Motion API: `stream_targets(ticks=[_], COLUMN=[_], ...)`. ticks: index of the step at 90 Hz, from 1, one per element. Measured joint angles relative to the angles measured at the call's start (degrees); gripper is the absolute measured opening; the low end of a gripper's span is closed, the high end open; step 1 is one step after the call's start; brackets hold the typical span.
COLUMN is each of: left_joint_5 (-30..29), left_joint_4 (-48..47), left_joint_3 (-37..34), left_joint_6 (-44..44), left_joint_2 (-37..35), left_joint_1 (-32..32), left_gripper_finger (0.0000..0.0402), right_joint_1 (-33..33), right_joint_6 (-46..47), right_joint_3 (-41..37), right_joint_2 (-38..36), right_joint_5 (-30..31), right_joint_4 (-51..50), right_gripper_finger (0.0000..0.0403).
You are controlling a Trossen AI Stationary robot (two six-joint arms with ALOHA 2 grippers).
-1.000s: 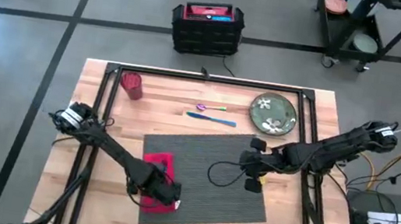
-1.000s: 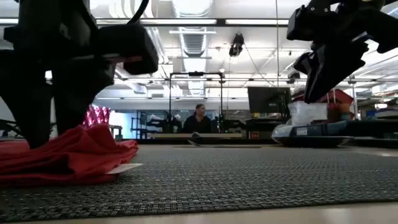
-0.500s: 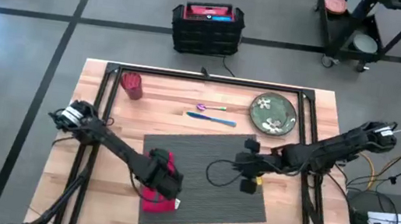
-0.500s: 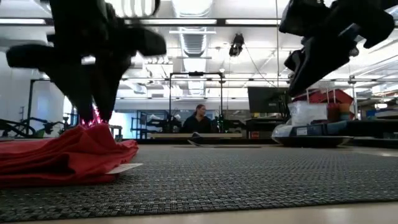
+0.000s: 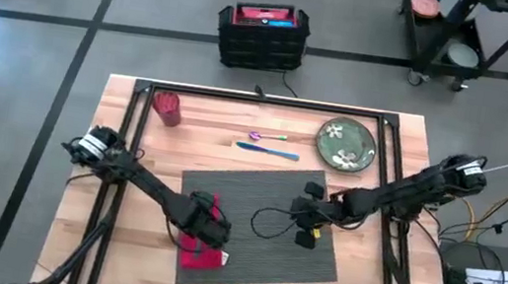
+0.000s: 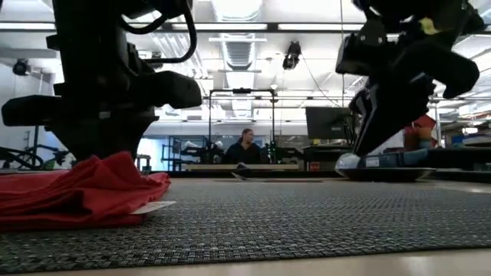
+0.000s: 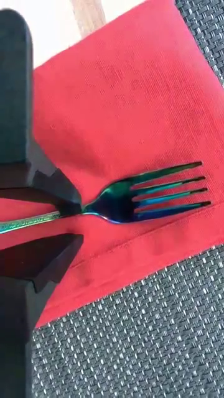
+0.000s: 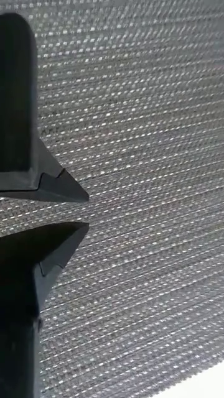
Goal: Set table place
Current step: Put the blue fork on top of the red table napkin
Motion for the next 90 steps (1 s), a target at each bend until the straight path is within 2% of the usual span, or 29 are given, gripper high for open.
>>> stream_targets(ticks=[16,48,73,90], left_joint_5=[2.2,1.4,1.4,1.5], left_joint_4=[-0.2,-4.6,-3.5,-1.0], left_joint_3=[0.8,3.2,1.6,0.2], left_joint_6=[-0.1,-0.3,-1.4,-1.4], left_joint_2=[0.0,-0.5,-0.4,-0.3], left_joint_1=[0.0,-0.1,-0.1,-0.1], left_gripper_finger=[0.0077,0.0077,0.0077,0.0077], right_joint_1=[0.0,0.0,0.0,0.0], right_joint_6=[0.0,-0.3,-0.5,-0.7], right_joint_3=[0.0,0.0,0.0,0.0], right_joint_2=[0.5,0.5,0.5,0.5], right_joint_5=[0.0,-0.2,-1.6,-1.7], right_joint_4=[0.0,0.0,0.0,0.0], right_gripper_finger=[0.0060,0.0050,0.0033,0.0036])
